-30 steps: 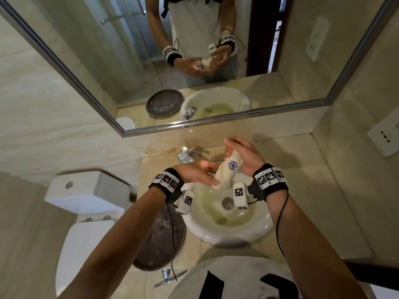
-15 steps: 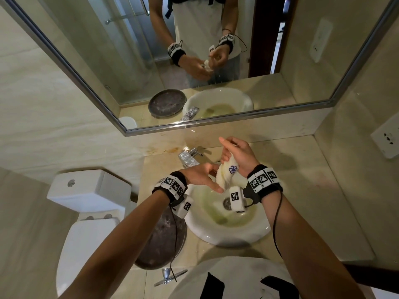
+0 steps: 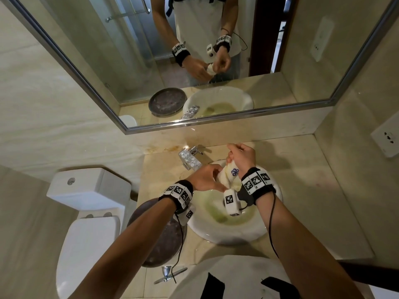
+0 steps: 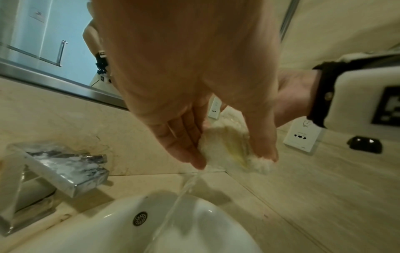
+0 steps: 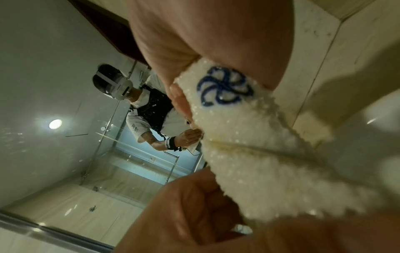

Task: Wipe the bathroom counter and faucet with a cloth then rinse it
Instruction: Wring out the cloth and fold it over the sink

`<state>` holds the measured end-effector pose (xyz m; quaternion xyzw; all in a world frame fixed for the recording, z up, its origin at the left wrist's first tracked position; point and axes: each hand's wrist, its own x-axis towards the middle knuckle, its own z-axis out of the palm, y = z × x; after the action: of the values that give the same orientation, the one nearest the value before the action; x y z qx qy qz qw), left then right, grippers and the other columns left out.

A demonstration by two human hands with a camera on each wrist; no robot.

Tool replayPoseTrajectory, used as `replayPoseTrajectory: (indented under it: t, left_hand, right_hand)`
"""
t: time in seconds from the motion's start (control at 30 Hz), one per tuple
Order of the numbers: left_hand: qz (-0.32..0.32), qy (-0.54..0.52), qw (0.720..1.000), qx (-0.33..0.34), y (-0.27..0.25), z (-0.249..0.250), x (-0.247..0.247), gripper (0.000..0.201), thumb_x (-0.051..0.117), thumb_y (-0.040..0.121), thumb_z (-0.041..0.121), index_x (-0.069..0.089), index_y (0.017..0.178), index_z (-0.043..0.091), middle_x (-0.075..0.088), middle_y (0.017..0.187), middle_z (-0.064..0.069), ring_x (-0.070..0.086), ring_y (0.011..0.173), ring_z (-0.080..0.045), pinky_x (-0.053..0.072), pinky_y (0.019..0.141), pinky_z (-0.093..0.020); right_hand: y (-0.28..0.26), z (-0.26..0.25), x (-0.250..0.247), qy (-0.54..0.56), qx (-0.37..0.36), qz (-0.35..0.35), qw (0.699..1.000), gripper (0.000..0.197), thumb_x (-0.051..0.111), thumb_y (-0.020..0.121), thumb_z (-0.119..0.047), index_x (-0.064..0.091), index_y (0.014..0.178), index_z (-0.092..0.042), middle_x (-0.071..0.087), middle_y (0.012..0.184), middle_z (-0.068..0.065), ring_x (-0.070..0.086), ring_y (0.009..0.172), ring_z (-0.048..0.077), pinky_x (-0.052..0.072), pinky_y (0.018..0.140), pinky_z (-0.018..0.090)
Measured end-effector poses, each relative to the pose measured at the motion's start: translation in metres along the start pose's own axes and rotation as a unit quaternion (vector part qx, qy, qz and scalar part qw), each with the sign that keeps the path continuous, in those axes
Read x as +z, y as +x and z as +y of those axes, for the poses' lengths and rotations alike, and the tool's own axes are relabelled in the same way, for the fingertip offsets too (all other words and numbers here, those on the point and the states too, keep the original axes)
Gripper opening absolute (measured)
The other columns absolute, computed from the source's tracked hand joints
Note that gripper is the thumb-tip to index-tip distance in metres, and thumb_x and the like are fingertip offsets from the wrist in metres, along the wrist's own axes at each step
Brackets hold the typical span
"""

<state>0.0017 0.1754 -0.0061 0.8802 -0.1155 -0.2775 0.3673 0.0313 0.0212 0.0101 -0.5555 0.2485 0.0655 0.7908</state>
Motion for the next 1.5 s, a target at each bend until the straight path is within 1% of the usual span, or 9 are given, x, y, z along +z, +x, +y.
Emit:
replayPoseTrajectory:
  t: [0.13, 0.27, 0.4, 0.5, 0.67, 0.9, 1.13, 1.33, 1.5]
  left_hand:
    - [0.038, 0.032, 0.999, 0.015, 0.002, -0.003, 0.010, 0.040, 0.089, 0.065, 0.043, 0.056, 0.082, 0.030, 0.057, 0.081, 0.007, 0.052, 0.073, -0.012, 0.046, 0.071, -0.033]
    - [0.066, 0.067, 0.995, 0.023, 0.003, -0.006, 0.019, 0.045, 0.088, 0.067, 0.044, 0.063, 0.094, 0.018, 0.061, 0.085, 0.002, 0.055, 0.075, -0.018, 0.048, 0.070, -0.038]
    - [0.082, 0.113, 0.989, 0.041, 0.003, -0.006, 0.026, 0.047, 0.085, 0.070, 0.045, 0.063, 0.101, 0.019, 0.059, 0.091, 0.006, 0.055, 0.080, -0.015, 0.041, 0.066, -0.028]
    - [0.087, 0.145, 0.985, 0.044, 0.004, -0.006, 0.031, 0.046, 0.083, 0.071, 0.047, 0.061, 0.100, 0.018, 0.061, 0.095, 0.003, 0.057, 0.082, -0.018, 0.043, 0.066, -0.030]
    - [0.097, 0.192, 0.976, 0.029, 0.004, -0.003, 0.033, 0.051, 0.080, 0.074, 0.048, 0.058, 0.108, 0.017, 0.063, 0.103, -0.003, 0.060, 0.087, -0.024, 0.052, 0.074, -0.038]
    - [0.135, 0.258, 0.956, 0.024, 0.005, 0.001, 0.040, 0.063, 0.077, 0.072, 0.057, 0.055, 0.114, 0.015, 0.062, 0.107, -0.004, 0.061, 0.086, -0.029, 0.044, 0.070, -0.036]
    - [0.150, 0.321, 0.934, 0.043, 0.005, 0.001, 0.049, 0.054, 0.069, 0.077, 0.053, 0.051, 0.107, 0.011, 0.056, 0.097, -0.007, 0.057, 0.073, -0.031, 0.038, 0.072, -0.038]
    - [0.151, 0.370, 0.915, 0.046, 0.002, 0.001, 0.052, 0.045, 0.072, 0.072, 0.042, 0.052, 0.098, 0.012, 0.054, 0.087, -0.005, 0.056, 0.058, -0.028, 0.036, 0.066, -0.035]
    - [0.159, 0.374, 0.913, 0.044, 0.000, 0.000, 0.058, 0.037, 0.070, 0.071, 0.032, 0.051, 0.096, 0.013, 0.054, 0.085, -0.004, 0.059, 0.057, -0.025, 0.039, 0.068, -0.036]
  right_hand:
    - [0.000, 0.004, -0.004, -0.013, -0.007, 0.044, 0.999, 0.019, 0.064, 0.084, -0.002, 0.051, 0.070, -0.007, 0.044, 0.048, 0.006, 0.041, 0.042, 0.020, 0.040, 0.046, 0.026]
    - [0.002, 0.010, -0.006, -0.012, 0.001, 0.074, 0.997, 0.017, 0.063, 0.083, -0.002, 0.053, 0.070, -0.006, 0.047, 0.048, 0.006, 0.042, 0.041, 0.020, 0.042, 0.050, 0.028]
    - [0.004, 0.017, -0.008, -0.017, 0.003, 0.099, 0.995, 0.017, 0.062, 0.082, -0.003, 0.053, 0.068, -0.006, 0.049, 0.049, 0.007, 0.045, 0.043, 0.021, 0.043, 0.053, 0.031]
    - [0.005, 0.021, -0.009, -0.019, 0.010, 0.119, 0.993, 0.014, 0.061, 0.082, -0.004, 0.053, 0.070, -0.005, 0.050, 0.050, 0.008, 0.046, 0.043, 0.022, 0.042, 0.054, 0.032]
    - [0.005, 0.023, -0.009, -0.044, 0.014, 0.142, 0.989, 0.014, 0.060, 0.081, -0.009, 0.055, 0.068, -0.007, 0.053, 0.045, 0.010, 0.048, 0.046, 0.024, 0.044, 0.051, 0.030]
    - [0.006, 0.025, -0.011, -0.043, 0.005, 0.166, 0.985, 0.014, 0.058, 0.083, -0.010, 0.056, 0.071, -0.004, 0.054, 0.053, 0.013, 0.047, 0.041, 0.022, 0.039, 0.040, 0.022]
    - [0.008, 0.029, -0.012, -0.013, 0.026, 0.198, 0.980, 0.018, 0.058, 0.083, -0.011, 0.054, 0.065, -0.007, 0.056, 0.055, 0.012, 0.049, 0.041, 0.023, 0.040, 0.043, 0.024]
    - [0.011, 0.031, -0.017, 0.033, 0.081, 0.215, 0.973, 0.010, 0.058, 0.086, -0.014, 0.058, 0.079, -0.007, 0.063, 0.059, 0.008, 0.053, 0.042, 0.019, 0.037, 0.038, 0.019]
    - [0.012, 0.034, -0.033, 0.028, 0.097, 0.153, 0.983, 0.022, 0.055, 0.097, -0.017, 0.051, 0.076, -0.010, 0.054, 0.037, -0.010, 0.053, 0.049, 0.016, 0.044, 0.042, 0.015]
